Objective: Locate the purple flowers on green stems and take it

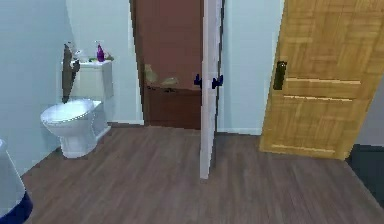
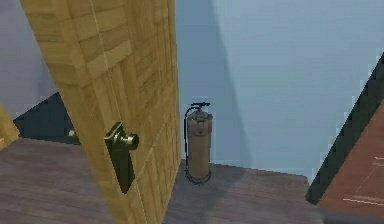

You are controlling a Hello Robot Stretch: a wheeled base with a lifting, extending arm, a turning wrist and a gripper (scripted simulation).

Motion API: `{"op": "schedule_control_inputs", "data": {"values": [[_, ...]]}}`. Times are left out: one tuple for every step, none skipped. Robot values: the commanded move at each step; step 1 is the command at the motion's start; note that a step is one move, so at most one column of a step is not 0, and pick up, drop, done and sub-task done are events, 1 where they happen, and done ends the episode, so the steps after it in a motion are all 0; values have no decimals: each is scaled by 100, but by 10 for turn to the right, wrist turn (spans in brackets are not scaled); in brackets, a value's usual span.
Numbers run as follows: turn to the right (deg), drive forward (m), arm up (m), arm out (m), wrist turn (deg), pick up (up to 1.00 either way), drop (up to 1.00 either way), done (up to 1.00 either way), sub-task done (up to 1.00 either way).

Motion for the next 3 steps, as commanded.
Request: {"op": "schedule_control_inputs", "data": {"values": [[90, 0, 0, 0, 0, 0, 0, 0, 0], [0, 55, 0, 0, 0, 0, 0, 0, 0], [420, 0, 0, 0, 0, 0, 0, 0, 0]]}}
